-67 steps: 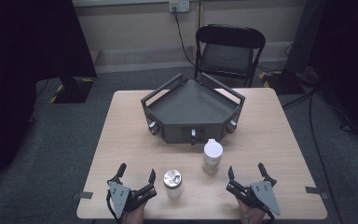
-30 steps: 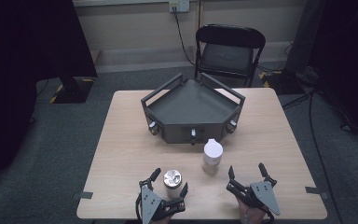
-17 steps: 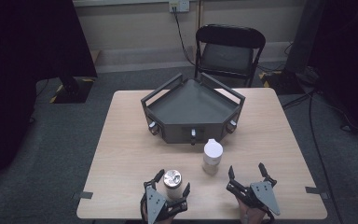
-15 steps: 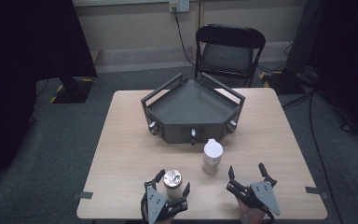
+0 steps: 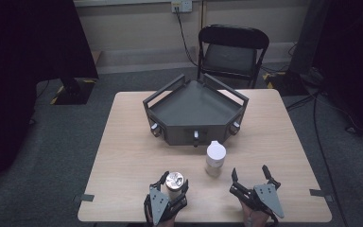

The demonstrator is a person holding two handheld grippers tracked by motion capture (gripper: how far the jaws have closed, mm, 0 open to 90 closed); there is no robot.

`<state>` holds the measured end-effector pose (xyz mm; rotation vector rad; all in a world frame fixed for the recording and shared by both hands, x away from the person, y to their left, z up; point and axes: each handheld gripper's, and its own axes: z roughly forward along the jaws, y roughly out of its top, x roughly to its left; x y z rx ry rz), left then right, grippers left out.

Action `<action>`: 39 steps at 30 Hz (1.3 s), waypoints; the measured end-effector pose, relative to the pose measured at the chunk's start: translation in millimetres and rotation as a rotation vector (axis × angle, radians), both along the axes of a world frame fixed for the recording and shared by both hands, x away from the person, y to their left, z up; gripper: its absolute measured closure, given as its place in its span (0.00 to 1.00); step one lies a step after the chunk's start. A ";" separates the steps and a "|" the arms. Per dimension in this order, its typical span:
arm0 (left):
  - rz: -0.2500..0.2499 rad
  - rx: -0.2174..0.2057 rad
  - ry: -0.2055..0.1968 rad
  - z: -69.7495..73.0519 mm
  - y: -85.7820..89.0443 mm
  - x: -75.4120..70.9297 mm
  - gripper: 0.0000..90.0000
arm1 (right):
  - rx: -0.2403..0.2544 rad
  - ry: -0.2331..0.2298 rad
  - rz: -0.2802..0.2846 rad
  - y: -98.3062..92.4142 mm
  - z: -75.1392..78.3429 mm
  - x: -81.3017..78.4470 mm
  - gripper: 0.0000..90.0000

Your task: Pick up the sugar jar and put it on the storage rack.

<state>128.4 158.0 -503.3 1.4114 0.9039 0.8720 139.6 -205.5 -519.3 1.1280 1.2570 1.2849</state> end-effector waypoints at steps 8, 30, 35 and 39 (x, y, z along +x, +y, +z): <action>0.000 -0.004 -0.009 -2.3 -0.4 -0.2 0.38 | 0.000 0.000 0.000 0.0 -0.1 0.0 0.00; 0.006 -0.019 -0.009 0.8 4.8 1.2 0.39 | 0.000 0.000 0.001 -0.2 0.0 0.0 0.00; -0.002 -0.016 -0.011 5.1 7.2 2.9 0.39 | 0.001 0.000 0.001 -0.1 0.0 0.0 0.00; -0.019 -0.012 -0.015 9.7 9.9 5.6 0.39 | 0.000 0.000 0.001 -0.2 0.1 0.0 0.00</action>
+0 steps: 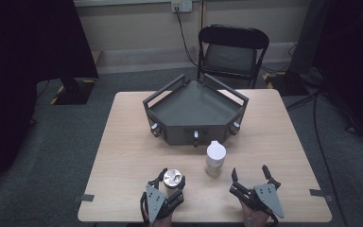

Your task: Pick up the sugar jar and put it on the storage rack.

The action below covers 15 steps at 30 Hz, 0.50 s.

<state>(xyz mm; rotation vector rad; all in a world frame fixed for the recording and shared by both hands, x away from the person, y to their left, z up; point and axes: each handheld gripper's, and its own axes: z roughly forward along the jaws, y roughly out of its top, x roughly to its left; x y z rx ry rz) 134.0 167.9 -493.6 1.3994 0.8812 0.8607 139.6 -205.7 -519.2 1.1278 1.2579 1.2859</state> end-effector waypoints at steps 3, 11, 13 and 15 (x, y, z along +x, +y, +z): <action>-0.001 0.011 -0.006 2.0 0.1 1.6 0.39 | 0.000 0.000 0.000 0.0 0.0 0.0 0.00; -0.023 0.024 -0.013 8.8 5.7 4.9 0.39 | 0.000 0.000 0.000 0.0 0.0 0.0 0.00; -0.025 0.024 -0.011 9.7 5.9 5.6 0.39 | 0.000 0.000 0.000 0.0 0.0 0.0 0.00; -0.025 0.042 -0.016 11.9 6.3 7.4 0.39 | 0.000 0.000 0.000 0.1 -0.1 0.0 0.00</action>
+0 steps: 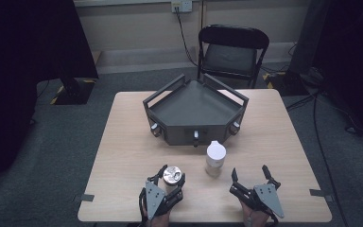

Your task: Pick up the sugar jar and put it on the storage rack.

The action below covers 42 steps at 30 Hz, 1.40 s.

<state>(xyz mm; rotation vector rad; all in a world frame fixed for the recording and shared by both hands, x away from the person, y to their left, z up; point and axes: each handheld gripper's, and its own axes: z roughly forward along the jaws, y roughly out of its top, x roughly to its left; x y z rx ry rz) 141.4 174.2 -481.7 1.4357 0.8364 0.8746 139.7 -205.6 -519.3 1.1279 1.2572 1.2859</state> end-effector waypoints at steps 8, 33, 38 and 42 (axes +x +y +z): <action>-0.016 0.006 -0.005 6.5 1.3 5.4 0.39 | 0.000 0.000 0.000 0.0 0.1 0.0 0.00; -0.086 0.047 -0.027 37.6 9.0 35.5 0.39 | 0.000 0.000 -0.006 1.1 0.1 -0.1 0.00; -0.076 0.045 -0.032 42.7 13.1 43.7 0.39 | 0.000 0.000 -0.007 1.2 0.0 -0.1 0.00; -0.071 0.045 -0.038 47.8 15.6 50.2 0.39 | -0.001 0.000 -0.006 1.1 0.1 -0.1 0.00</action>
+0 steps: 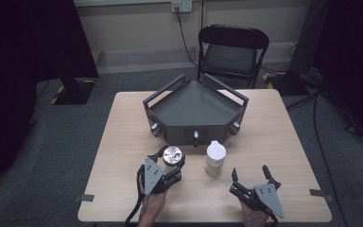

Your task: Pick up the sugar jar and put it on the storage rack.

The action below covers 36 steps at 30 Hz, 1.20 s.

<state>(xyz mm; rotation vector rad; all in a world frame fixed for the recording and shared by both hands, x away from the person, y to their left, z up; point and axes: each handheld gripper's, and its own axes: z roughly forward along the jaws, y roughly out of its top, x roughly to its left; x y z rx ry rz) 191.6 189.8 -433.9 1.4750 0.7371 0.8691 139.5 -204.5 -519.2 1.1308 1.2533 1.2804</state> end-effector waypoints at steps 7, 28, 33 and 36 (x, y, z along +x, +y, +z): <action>0.007 -0.022 0.009 16.1 -0.9 15.2 0.39 | 0.000 0.000 -0.002 0.4 0.0 -0.1 0.00; 0.046 -0.051 0.008 69.0 -17.9 63.4 0.39 | 0.000 0.001 -0.002 0.3 0.1 -0.1 0.00; 0.087 -0.051 0.020 78.5 -26.6 78.8 0.39 | -0.001 0.000 -0.002 0.2 0.1 0.0 0.00; 0.120 -0.068 0.027 81.4 -32.8 87.3 0.39 | -0.001 0.001 0.000 -0.2 0.1 0.1 0.00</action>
